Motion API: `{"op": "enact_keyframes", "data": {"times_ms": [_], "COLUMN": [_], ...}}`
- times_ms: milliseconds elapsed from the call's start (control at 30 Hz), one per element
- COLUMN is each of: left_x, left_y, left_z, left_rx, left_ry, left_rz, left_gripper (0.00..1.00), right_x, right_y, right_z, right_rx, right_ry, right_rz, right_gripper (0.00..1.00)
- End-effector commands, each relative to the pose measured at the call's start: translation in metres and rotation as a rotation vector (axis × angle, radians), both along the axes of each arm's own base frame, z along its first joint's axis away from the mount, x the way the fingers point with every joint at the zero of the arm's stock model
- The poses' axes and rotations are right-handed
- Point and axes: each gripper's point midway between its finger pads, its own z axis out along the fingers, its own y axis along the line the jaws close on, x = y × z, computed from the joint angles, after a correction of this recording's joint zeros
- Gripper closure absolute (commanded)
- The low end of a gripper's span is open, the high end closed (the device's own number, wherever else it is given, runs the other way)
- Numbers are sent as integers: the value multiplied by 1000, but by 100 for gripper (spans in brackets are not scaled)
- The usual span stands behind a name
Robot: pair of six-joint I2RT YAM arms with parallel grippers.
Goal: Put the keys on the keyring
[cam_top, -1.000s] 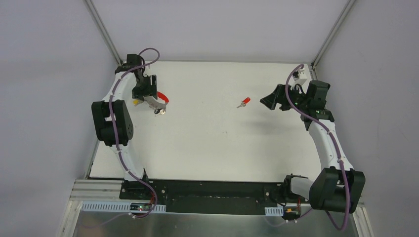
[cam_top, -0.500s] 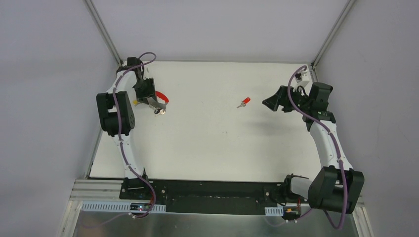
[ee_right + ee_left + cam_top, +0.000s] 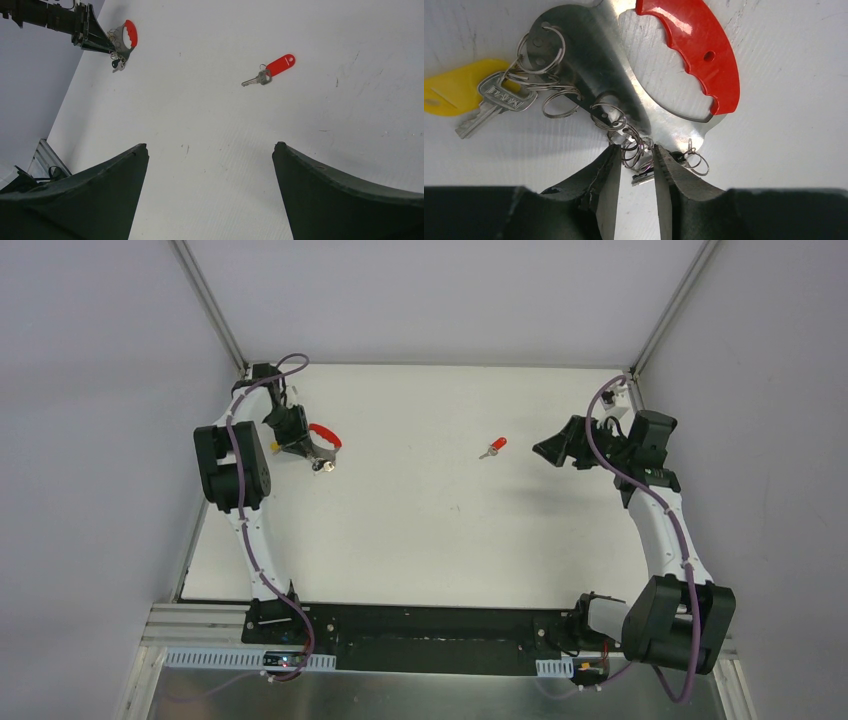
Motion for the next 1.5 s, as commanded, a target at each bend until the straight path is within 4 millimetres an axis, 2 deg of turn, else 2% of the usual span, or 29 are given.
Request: {"op": "enact_keyframes", "data": {"times_ms": [0,233,367,433,567,733,833,1067,1200,1233,1333,1467], "left_x": [0,-3,-10,-17,-36,-61,-74,-106,-123,-127,-135,-135], "left_y": [-8,-9,-18,-27,-56,-111,-153,-252,-291,-297,-305,-292], "left_z": [-1,0,4,9,22,36,38,24,15,13,14,22], "left_rx": [-46,-57,-93,-128,-190,-206,-192,-180,-191,-191,-198,-142], "left_ry": [10,12,6,3,1,15,22,66,78,79,76,21], "left_rz": [8,5,-2,-15,-94,-275,-401,-641,-725,-741,-765,-808], "left_gripper": [71,85,96,100,100,100,100,100,100,98,84,57], "right_x": [-2,-4,-5,-4,-5,-5,-6,-5,-5,-5,-7,-4], "right_y": [2,4,5,4,6,6,6,5,4,4,3,1], "right_z": [18,21,21,20,20,20,19,13,13,13,12,15], "right_rx": [18,28,34,34,41,46,43,44,41,40,46,49], "right_ry": [-70,-77,-77,-77,-77,-77,-82,-76,-76,-77,-73,-93], "right_rz": [21,29,35,34,40,40,38,34,28,25,19,17], "right_gripper": [2,2,2,2,2,2,2,2,2,2,2,2]}}
